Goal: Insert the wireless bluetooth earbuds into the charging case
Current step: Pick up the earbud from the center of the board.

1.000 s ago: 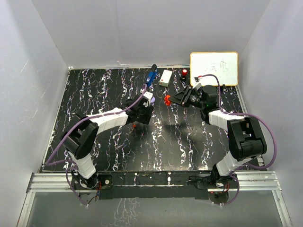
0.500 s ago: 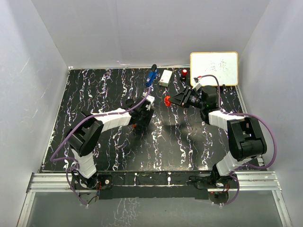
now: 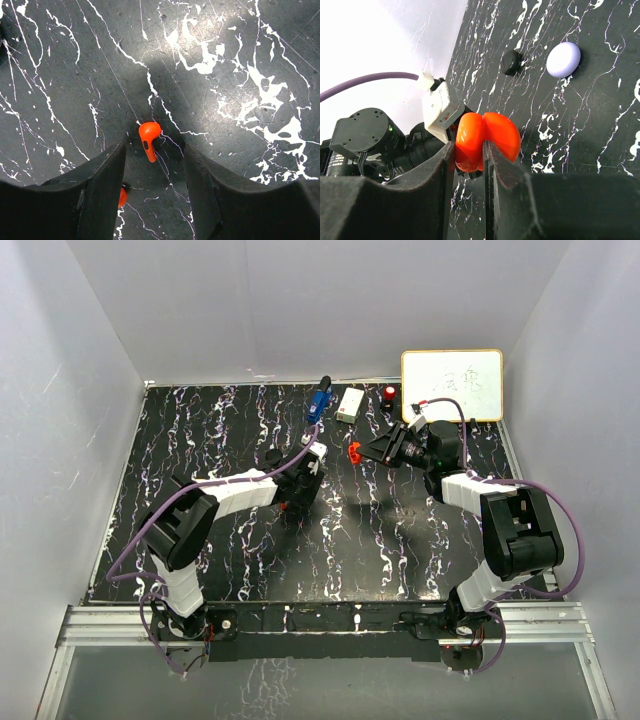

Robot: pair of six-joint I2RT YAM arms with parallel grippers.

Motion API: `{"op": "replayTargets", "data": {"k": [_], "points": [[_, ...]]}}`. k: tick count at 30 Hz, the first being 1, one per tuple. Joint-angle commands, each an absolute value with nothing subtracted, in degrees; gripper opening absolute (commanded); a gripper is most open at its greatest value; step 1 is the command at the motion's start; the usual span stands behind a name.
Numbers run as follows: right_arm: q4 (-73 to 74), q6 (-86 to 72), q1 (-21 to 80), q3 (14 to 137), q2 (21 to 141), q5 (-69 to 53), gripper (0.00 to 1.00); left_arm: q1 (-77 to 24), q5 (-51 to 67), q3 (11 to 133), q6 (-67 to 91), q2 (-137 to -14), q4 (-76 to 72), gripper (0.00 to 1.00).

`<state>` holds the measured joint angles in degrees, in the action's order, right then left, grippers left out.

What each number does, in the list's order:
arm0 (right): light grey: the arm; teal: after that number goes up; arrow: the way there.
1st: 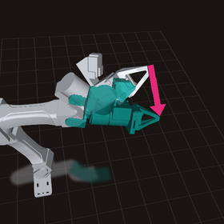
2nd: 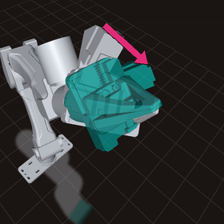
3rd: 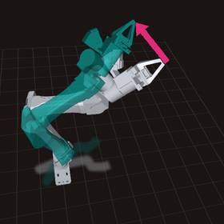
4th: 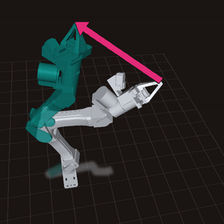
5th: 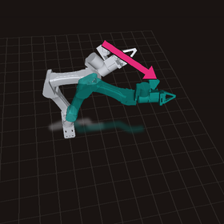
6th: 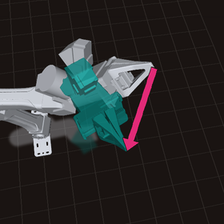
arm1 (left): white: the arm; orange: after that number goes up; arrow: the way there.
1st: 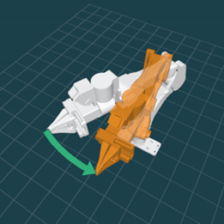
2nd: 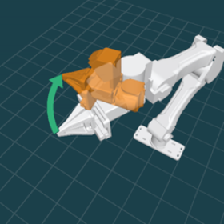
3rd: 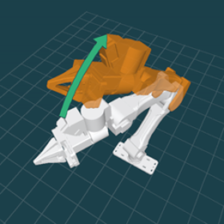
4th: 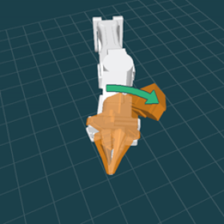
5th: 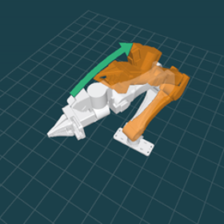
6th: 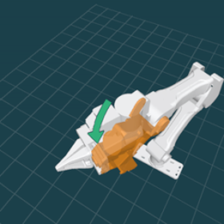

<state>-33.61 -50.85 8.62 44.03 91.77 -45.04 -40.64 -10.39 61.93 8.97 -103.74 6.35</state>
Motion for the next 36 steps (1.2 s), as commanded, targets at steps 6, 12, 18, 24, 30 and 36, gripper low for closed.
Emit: {"op": "replayTargets", "data": {"k": [6,12,18,24,30,36], "points": [[-35.9,-49.7,8.3,43.9,89.4,-45.8,0.00,-40.9,-11.5,64.5,8.8,-104.9,6.5,0.43],[-35.9,-49.7,8.3,43.9,89.3,-45.8,0.00,-41.0,-11.8,65.3,9.6,-106.2,7.0,0.42],[-35.8,-49.7,8.2,43.8,89.3,-45.9,0.00,-40.9,-12.0,65.8,10.7,-106.8,7.9,0.37],[-35.9,-49.7,8.1,43.7,89.0,-45.9,0.00,-40.9,-12.1,65.7,11.5,-106.8,8.8,0.34],[-35.9,-49.7,8.2,43.7,89.0,-46.0,0.00,-41.0,-12.2,65.2,12.1,-106.8,9.3,0.32],[-35.9,-49.8,8.2,43.6,89.0,-45.9,0.00,-41.0,-12.1,65.1,12.3,-107.0,9.3,0.27]]}}
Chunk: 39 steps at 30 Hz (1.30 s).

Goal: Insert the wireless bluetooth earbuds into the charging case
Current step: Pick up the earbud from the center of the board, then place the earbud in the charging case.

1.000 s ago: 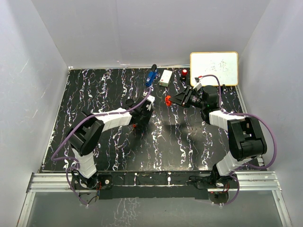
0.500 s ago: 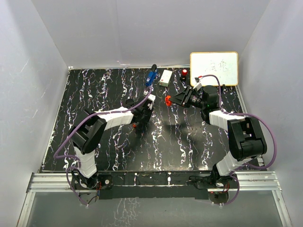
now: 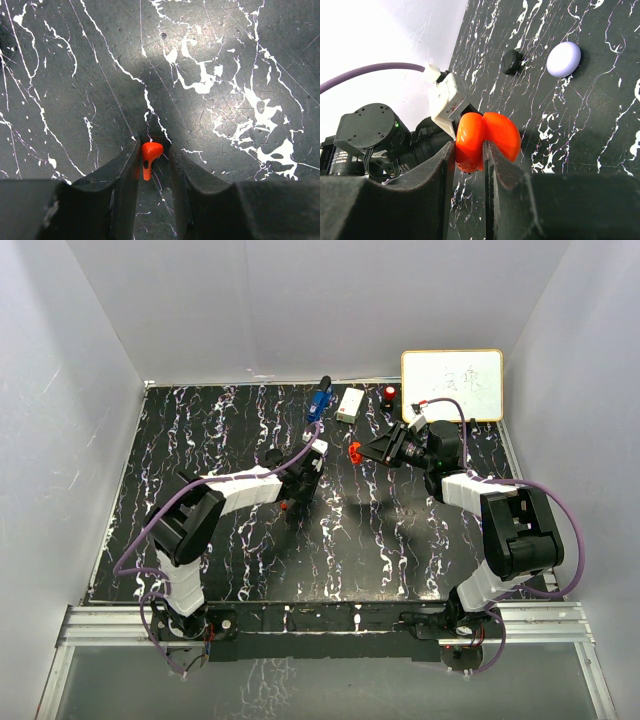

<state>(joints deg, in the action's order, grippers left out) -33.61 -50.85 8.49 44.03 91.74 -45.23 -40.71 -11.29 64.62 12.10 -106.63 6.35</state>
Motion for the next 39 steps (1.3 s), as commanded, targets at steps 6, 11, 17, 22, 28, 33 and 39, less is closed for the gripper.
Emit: {"op": "replayTargets", "data": {"k": [6,11,17,22,28,33,39], "points": [[-35.9,-49.8,8.1,43.6,89.0,-45.9,0.00,-41.0,-12.1,65.0,12.3,-106.9,9.5,0.23],[-35.9,-49.9,8.1,43.6,89.1,-45.9,0.00,-40.9,-12.1,65.0,12.5,-107.1,9.5,0.11],[-35.9,-49.8,8.2,43.5,89.1,-46.0,0.00,-40.9,-12.6,65.2,13.1,-104.5,8.2,0.00],[-35.9,-50.0,8.1,43.6,89.2,-46.5,0.00,-40.2,-11.1,64.7,14.5,-97.7,2.2,0.00],[-35.6,-50.9,8.1,43.9,89.0,-46.8,0.00,-37.6,-6.8,60.6,18.9,-87.7,-10.7,0.00],[-36.9,-53.5,8.0,44.0,89.6,-47.6,0.00,-34.6,0.6,54.2,23.5,-83.4,-24.6,0.00],[-39.7,-57.4,8.1,44.1,90.7,-48.4,0.00,-34.0,6.2,49.5,27.3,-85.4,-41.9,0.00]]}}
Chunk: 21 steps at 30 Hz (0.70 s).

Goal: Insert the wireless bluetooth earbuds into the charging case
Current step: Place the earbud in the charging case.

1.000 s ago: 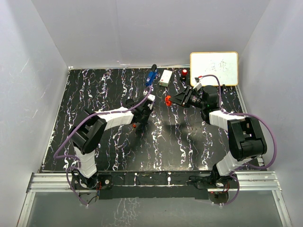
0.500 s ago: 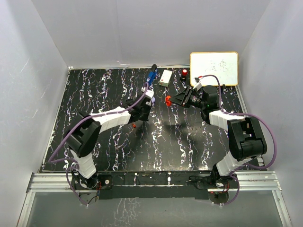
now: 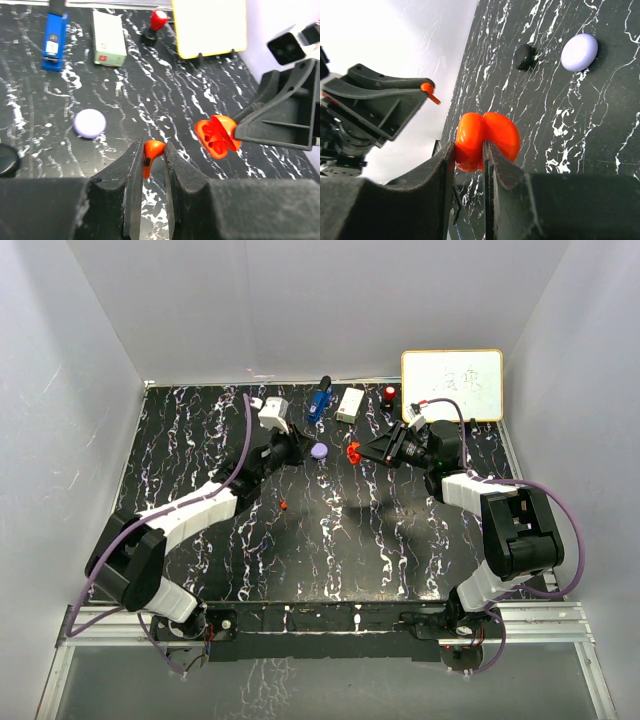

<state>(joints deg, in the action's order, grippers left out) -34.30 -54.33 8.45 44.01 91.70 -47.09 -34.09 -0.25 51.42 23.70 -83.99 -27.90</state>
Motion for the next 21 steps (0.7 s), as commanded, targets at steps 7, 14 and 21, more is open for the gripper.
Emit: {"op": "replayTargets", "data": {"k": [7,14,21], "points": [[-42.0,-64.3,8.1,44.2,91.3,-48.2,0.00,-33.9,11.7,47.6,31.4,-90.7,-60.1,0.00],[-46.0,-71.2,8.1,43.3,91.8,-46.2,0.00,-34.0,12.5,46.9,31.7,-92.3,-68.3,0.00],[-53.7,-78.4,8.1,42.3,94.4,-44.9,0.00,-34.0,14.5,47.3,31.6,-94.4,-75.0,0.00]]}}
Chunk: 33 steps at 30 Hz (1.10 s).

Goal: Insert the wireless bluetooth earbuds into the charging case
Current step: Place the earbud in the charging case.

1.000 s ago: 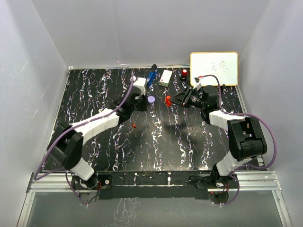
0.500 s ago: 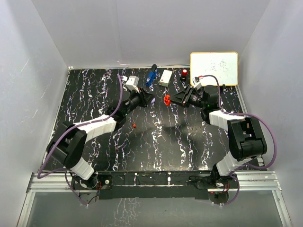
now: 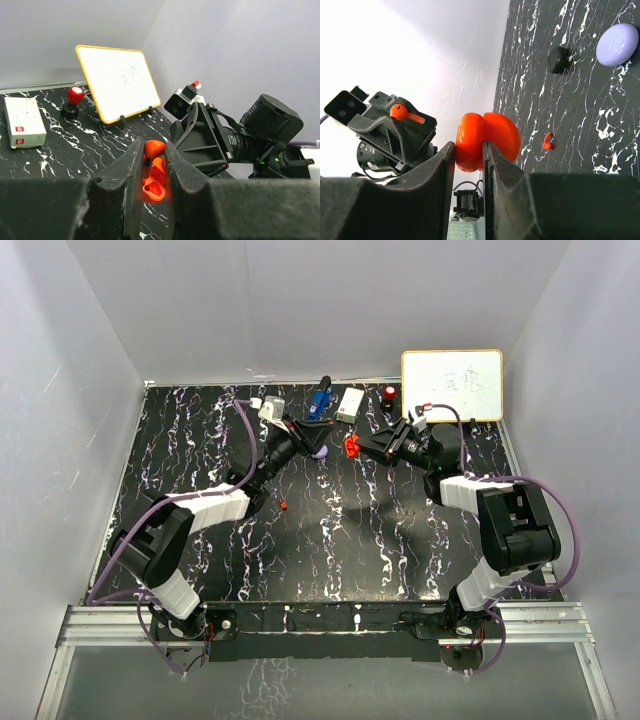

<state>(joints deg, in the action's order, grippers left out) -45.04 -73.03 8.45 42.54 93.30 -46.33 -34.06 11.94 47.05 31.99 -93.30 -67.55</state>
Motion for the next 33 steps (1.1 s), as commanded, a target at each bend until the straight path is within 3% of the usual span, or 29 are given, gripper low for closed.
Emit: {"op": "replayTargets", "data": {"k": [1,17,33], "points": [[-54.7,-79.2,8.0,42.3,94.7,-44.7,0.00,-34.0,15.0,47.3,31.6,-94.8,-76.1,0.00],[-64.3,-88.1,8.1,42.2,97.1,-44.1,0.00,-35.8,19.6,49.0,26.1,-99.0,-81.9,0.00],[-64.4,-88.6,8.2,42.0,97.4,-44.4,0.00,-36.8,22.5,51.5,20.6,-101.3,-85.0,0.00]]}}
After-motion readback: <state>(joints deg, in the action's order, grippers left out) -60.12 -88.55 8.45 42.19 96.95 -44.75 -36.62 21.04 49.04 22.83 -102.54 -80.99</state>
